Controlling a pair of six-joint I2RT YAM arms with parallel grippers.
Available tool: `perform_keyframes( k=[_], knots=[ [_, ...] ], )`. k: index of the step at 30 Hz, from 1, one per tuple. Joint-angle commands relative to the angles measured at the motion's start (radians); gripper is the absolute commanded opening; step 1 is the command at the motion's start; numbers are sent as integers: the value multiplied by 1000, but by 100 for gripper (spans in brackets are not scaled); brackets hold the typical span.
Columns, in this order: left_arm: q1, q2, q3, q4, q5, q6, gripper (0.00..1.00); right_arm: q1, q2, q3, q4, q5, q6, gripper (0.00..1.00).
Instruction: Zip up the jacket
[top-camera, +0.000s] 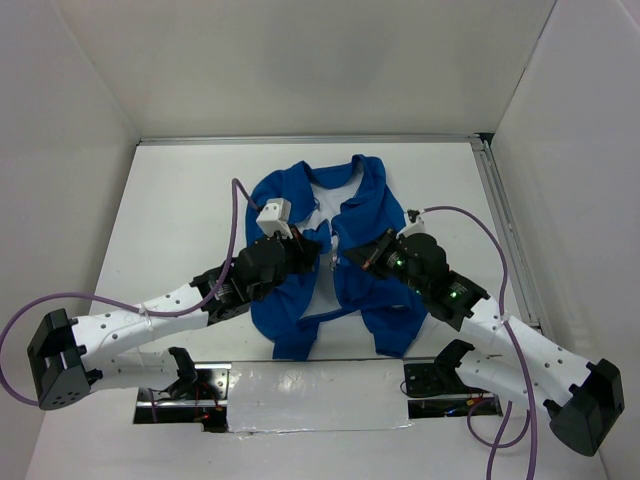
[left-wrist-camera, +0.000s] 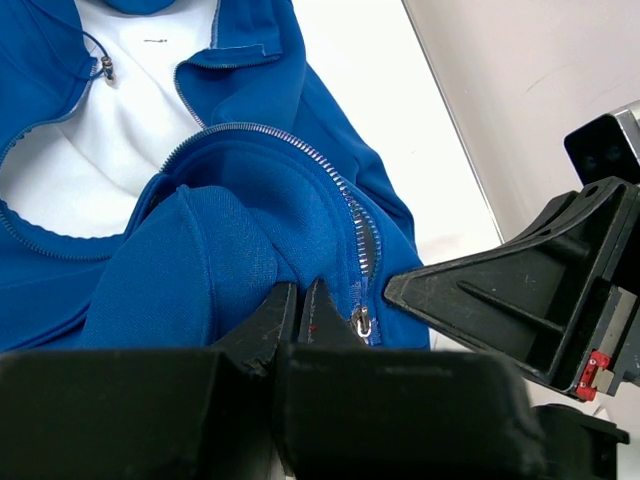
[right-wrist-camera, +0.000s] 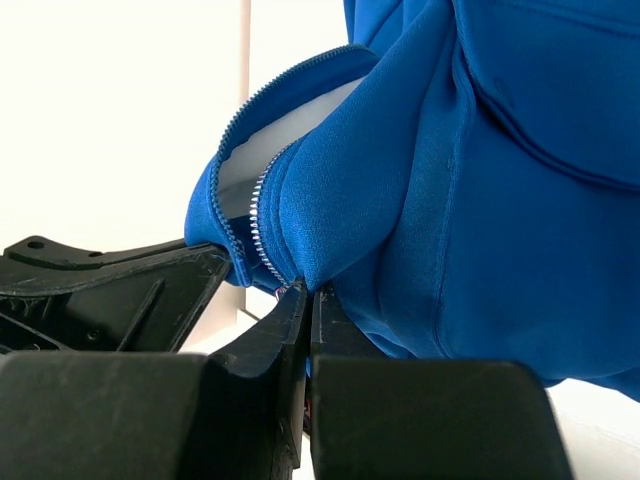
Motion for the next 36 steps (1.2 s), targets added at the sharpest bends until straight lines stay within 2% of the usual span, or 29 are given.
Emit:
perform_keyframes(
  k=[1,36],
  knots=[
    [-6,-16,20,47,-24,-30,0,9,-10,8,66,3,-7,0],
    [-4,-7,40,-22,-30,-107,0,9,-27,-30,109,-27,6,0]
  ],
)
